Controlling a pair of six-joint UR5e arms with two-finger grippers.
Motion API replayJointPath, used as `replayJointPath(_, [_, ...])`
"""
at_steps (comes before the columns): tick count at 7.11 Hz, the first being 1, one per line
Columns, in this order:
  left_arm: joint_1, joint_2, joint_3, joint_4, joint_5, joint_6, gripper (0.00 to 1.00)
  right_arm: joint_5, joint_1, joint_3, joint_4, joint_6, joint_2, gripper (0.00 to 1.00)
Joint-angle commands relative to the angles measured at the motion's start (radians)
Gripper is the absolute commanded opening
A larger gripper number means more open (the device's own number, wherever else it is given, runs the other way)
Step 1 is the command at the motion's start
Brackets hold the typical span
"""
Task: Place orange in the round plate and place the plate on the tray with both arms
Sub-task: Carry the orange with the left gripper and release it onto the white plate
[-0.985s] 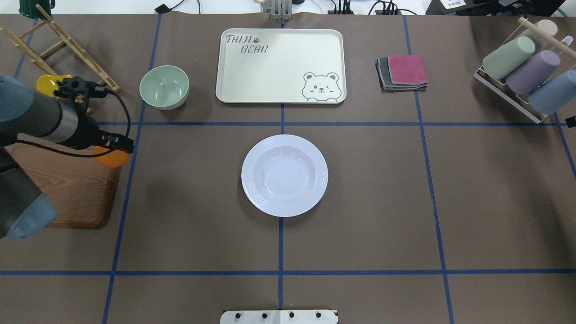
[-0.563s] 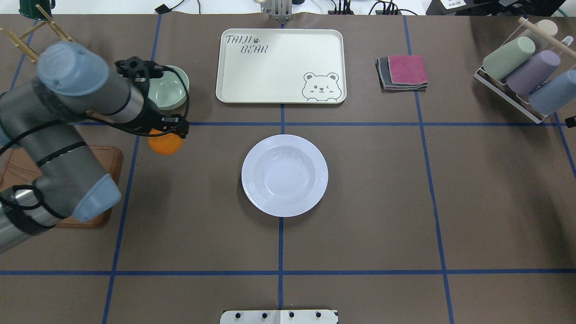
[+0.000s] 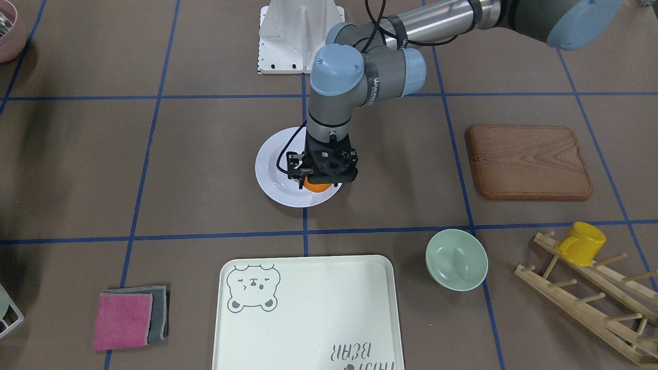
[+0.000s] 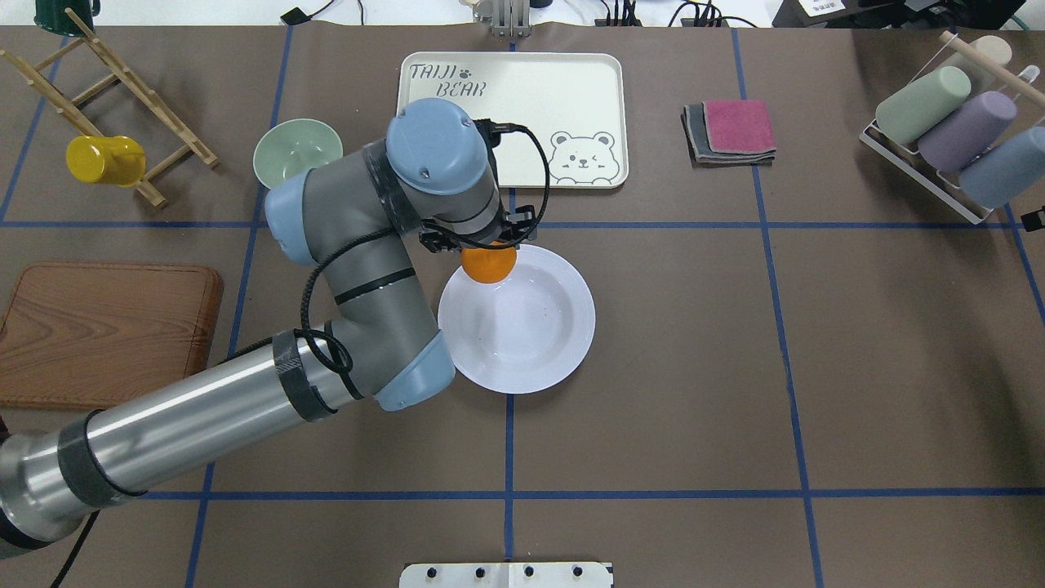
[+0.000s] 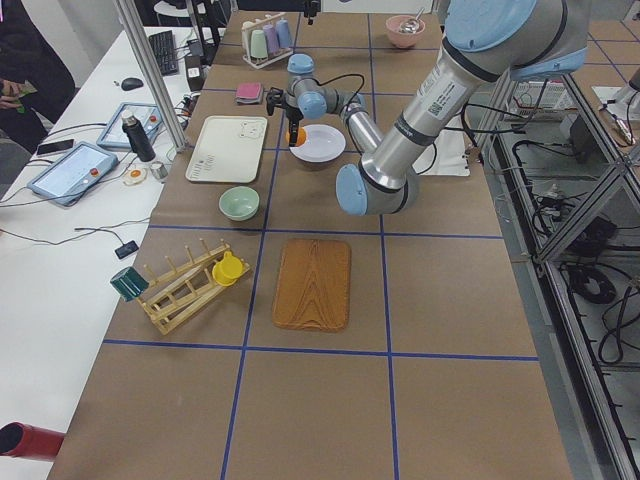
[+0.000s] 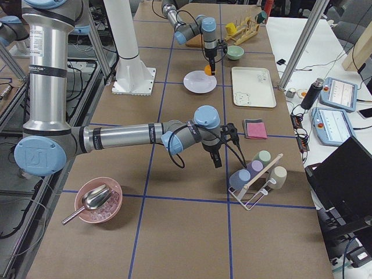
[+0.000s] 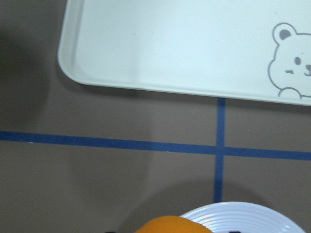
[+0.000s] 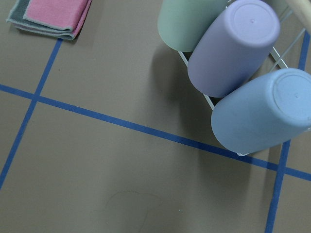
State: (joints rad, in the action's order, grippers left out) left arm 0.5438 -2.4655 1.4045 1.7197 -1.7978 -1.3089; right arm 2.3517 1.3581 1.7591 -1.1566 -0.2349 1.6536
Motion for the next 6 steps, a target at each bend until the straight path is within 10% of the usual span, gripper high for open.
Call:
replayJointPath(1, [-0.073,-0.018,-0.025,0.008,0.066,-0.012,0.23,0.0,-0.001,0.0,0.0,0.0,0.0,1.0])
replayJointPath(4, [-0.113,-0.006,-0.025,0.008,0.075,-0.006,0.98,0.003,-0.001,0.0,0.002,-0.003,0.0,1.0])
replayJointPath(6, [-0.091,-0.001,0.026,-0.003,0.071,-0.001,0.99,0.008,-0.001,0.005,0.003,-0.015,-0.002,1.0])
